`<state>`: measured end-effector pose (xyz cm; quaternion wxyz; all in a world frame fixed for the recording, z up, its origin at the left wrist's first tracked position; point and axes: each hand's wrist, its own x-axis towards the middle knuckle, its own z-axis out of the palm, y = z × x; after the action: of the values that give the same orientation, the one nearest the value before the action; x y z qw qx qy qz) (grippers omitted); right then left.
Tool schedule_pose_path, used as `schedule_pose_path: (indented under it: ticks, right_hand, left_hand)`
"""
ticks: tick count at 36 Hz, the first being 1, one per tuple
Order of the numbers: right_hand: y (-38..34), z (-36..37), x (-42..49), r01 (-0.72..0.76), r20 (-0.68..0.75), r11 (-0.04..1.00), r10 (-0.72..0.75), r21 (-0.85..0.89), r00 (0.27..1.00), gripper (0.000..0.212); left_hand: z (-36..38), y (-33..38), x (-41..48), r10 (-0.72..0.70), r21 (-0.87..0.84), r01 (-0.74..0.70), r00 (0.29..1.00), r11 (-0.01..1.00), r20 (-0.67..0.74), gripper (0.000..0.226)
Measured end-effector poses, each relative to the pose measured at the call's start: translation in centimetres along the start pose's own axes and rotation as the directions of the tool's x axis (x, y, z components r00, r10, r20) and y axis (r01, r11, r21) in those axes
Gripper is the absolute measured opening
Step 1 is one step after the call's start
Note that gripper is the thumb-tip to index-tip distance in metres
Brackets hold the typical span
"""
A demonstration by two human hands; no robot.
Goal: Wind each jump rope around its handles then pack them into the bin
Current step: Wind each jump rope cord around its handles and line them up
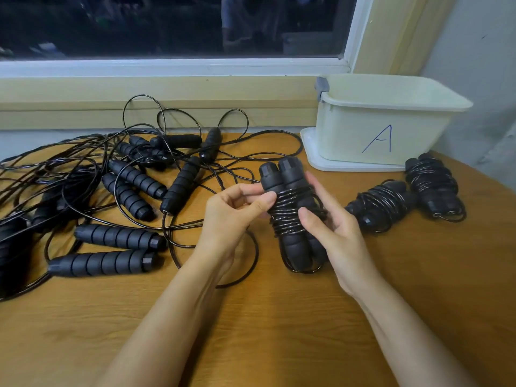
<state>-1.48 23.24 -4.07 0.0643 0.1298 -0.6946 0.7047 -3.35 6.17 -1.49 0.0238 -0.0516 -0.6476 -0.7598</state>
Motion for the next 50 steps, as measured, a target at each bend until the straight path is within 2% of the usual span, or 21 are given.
schedule_pose_path:
  ticks: [6,11,15,19,22,24,26,30,34,37,39,43,46,48,50]
  right_hand:
    - [0.9,0.4,-0.1,0.153,-0.123,0.955,-0.189,-0.256,0.974,0.051]
    - [1.8,0.8,-0.3,0.263,-0.151,0.799,-0.4,-0.541,0.904,0.043]
    - [1.8,1.2,-0.5,0.223,-0.077,0.641,-0.405,-0.734,0.911,0.051]
    - [1.2,1.5,-0.7,0.143,-0.028,0.457,-0.348,-0.878,0.937,0.084]
    - [0.8,1.8,-0.5,0.089,-0.02,0.308,-0.335,-0.947,0.942,0.099]
    - [0.8,1.8,-0.5,0.074,-0.009,0.222,-0.352,-0.972,0.936,0.1]
    - [0.8,1.7,-0.6,0.086,0.008,0.184,-0.388,-0.979,0.922,0.095]
    - [0.8,0.9,-0.5,0.123,-0.004,0.236,-0.475,-0.964,0.88,0.079]
    - [0.8,0.4,-0.4,0.135,-0.06,0.329,-0.519,-0.935,0.853,0.07]
    - [0.9,0.1,-0.4,0.123,-0.134,0.443,-0.505,-0.888,0.853,0.068]
    - [1.0,0.1,-0.4,0.135,-0.156,0.499,-0.498,-0.856,0.853,0.068]
    - [1.2,0.4,-0.3,0.191,-0.183,0.638,-0.473,-0.746,0.862,0.064]
    - [1.1,0.6,-0.3,0.255,-0.177,0.773,-0.426,-0.581,0.887,0.064]
    - [0.7,0.7,-0.4,0.268,-0.161,0.868,-0.361,-0.418,0.919,0.063]
    - [0.2,0.8,-0.6,0.232,-0.128,0.935,-0.274,-0.268,0.953,0.063]
  left_hand:
    - [0.5,-0.4,-0.2,0.051,0.01,-0.05,0.998,0.999,-0.04,0.031]
    - [1.0,-0.9,-0.6,0.08,-0.001,-0.08,0.992,0.997,-0.093,0.024]
    - [1.3,-1.3,-0.8,0.051,-0.048,-0.057,0.991,0.997,-0.124,0.022]
    - [1.4,-1.6,-0.8,0.009,-0.078,-0.019,0.992,0.997,-0.126,0.03]
    - [1.4,-1.9,-0.7,0.0,-0.07,-0.008,0.993,0.997,-0.119,0.033]
    - [1.4,-2.1,-0.7,0.013,-0.039,-0.017,0.994,0.999,-0.107,0.034]
    - [1.4,-2.3,-0.8,0.037,-0.018,-0.038,0.996,0.999,-0.082,0.034]
    - [1.2,-2.1,-0.7,0.113,0.122,-0.115,0.993,0.986,0.023,0.032]
    - [1.0,-1.9,-0.5,0.188,0.3,-0.225,0.971,0.927,0.147,0.047]
    - [0.9,-2.3,-0.2,0.341,0.542,-0.395,0.918,0.742,0.204,0.043]
    - [0.8,-2.4,-0.1,0.386,0.604,-0.423,0.901,0.675,0.2,0.04]
    - [0.5,-2.5,0.0,0.415,0.615,-0.419,0.896,0.668,0.159,0.035]
    - [0.3,-2.1,0.0,0.42,0.58,-0.429,0.894,0.693,0.159,0.036]
    - [0.2,-1.8,-0.1,0.371,0.499,-0.4,0.914,0.769,0.161,0.038]
    - [0.1,-1.2,-0.2,0.266,0.358,-0.313,0.948,0.88,0.174,0.042]
